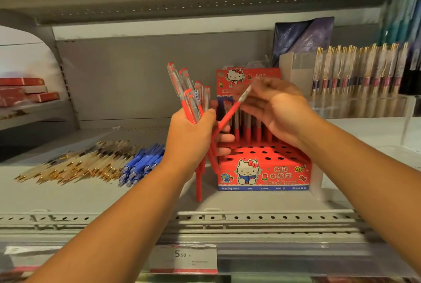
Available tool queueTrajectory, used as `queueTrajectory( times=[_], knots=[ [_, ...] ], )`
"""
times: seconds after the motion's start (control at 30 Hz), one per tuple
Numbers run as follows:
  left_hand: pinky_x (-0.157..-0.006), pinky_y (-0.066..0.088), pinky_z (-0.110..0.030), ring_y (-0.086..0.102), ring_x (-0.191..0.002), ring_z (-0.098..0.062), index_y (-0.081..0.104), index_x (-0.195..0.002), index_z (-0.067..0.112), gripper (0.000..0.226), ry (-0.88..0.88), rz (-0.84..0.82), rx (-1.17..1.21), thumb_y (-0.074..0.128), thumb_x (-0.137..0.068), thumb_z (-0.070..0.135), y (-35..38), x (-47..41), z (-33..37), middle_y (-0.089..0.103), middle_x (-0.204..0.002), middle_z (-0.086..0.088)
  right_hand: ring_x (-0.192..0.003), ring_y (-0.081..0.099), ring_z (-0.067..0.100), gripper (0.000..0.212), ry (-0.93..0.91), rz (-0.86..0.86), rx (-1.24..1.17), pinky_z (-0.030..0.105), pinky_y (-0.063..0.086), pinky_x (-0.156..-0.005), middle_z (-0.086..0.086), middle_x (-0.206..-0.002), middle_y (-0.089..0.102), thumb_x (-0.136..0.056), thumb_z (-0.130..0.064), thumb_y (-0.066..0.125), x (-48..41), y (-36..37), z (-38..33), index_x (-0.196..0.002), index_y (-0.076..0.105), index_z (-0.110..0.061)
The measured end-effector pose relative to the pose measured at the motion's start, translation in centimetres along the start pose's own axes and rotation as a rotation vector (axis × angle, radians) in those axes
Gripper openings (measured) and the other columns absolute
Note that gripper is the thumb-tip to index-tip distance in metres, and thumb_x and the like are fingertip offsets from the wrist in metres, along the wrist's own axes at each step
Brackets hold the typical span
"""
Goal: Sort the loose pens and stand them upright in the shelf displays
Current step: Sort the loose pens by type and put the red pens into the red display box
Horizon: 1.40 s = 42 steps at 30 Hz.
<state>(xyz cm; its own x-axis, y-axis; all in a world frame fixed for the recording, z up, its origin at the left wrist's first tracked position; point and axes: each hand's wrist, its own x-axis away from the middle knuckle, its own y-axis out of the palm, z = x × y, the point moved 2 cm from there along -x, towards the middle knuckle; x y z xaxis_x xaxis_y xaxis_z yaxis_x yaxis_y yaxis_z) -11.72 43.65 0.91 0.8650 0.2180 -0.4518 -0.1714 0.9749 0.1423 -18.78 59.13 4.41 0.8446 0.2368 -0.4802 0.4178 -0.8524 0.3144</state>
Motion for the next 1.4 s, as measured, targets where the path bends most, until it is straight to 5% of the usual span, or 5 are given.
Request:
queueTrajectory(
  times=[0.23, 0.53, 0.93, 1.17, 1.4],
  knots=[
    [-0.042, 0.054, -0.035, 0.064, -0.046, -0.026, 0.058, -0.099, 0.021, 0.018, 0.053, 0.073, -0.133, 0.046, -0.097, 0.008, -0.4, -0.4, -0.3, 0.068, -0.061, -0.005, -0.056, 0.071, 0.021, 0.019, -0.31, 0.22, 0.203, 0.033, 0.056, -0.047, -0.003, -0.073, 0.072, -0.095, -0.005, 0.06, -0.6, -0.5, -0.1, -0.095, 0.048, -0.02],
    [-0.036, 0.047, -0.028, 0.051, -0.035, -0.016, 0.056, -0.092, 0.025, 0.02, 0.138, 0.059, -0.301, 0.047, -0.095, 0.007, -0.3, -0.5, -0.4, 0.067, -0.06, -0.001, -0.061, 0.07, 0.026, 0.035, -0.4, 0.167, 0.615, 0.037, 0.057, -0.045, 0.012, -0.081, 0.064, -0.089, -0.009, 0.069, 0.2, -0.2, 0.7, -0.084, 0.049, -0.037],
    [-0.041, 0.048, -0.033, 0.052, -0.042, -0.017, 0.046, -0.096, 0.031, 0.017, 0.158, 0.073, -0.329, 0.052, -0.096, 0.015, -0.7, -0.6, -0.4, 0.066, -0.067, 0.004, -0.072, 0.072, 0.018, 0.045, -0.29, -0.067, 0.835, 0.035, 0.061, -0.055, 0.001, -0.084, 0.07, -0.088, 0.0, 0.066, 0.0, -0.1, 2.4, -0.103, 0.06, -0.041],
    [-0.04, 0.049, -0.033, 0.056, -0.045, -0.024, 0.054, -0.101, 0.022, 0.006, 0.173, 0.006, -0.31, 0.056, -0.098, 0.017, -0.5, -0.6, -0.5, 0.064, -0.067, -0.015, -0.09, 0.068, 0.007, 0.037, -0.272, -0.164, 1.085, 0.033, 0.057, -0.087, -0.007, -0.102, 0.072, -0.09, -0.008, 0.062, 0.7, 0.2, 2.3, -0.12, 0.063, -0.03],
    [-0.04, 0.05, -0.033, 0.055, -0.043, -0.022, 0.058, -0.096, 0.015, 0.004, 0.153, -0.121, -0.25, 0.056, -0.099, 0.013, -0.2, -0.1, -0.4, 0.064, -0.067, 0.001, -0.101, 0.065, 0.012, 0.027, -0.305, -0.121, 0.79, 0.032, 0.051, -0.096, 0.0, -0.106, 0.071, -0.091, -0.011, 0.064, 1.1, 1.2, 1.1, -0.118, 0.067, -0.015]
  ],
)
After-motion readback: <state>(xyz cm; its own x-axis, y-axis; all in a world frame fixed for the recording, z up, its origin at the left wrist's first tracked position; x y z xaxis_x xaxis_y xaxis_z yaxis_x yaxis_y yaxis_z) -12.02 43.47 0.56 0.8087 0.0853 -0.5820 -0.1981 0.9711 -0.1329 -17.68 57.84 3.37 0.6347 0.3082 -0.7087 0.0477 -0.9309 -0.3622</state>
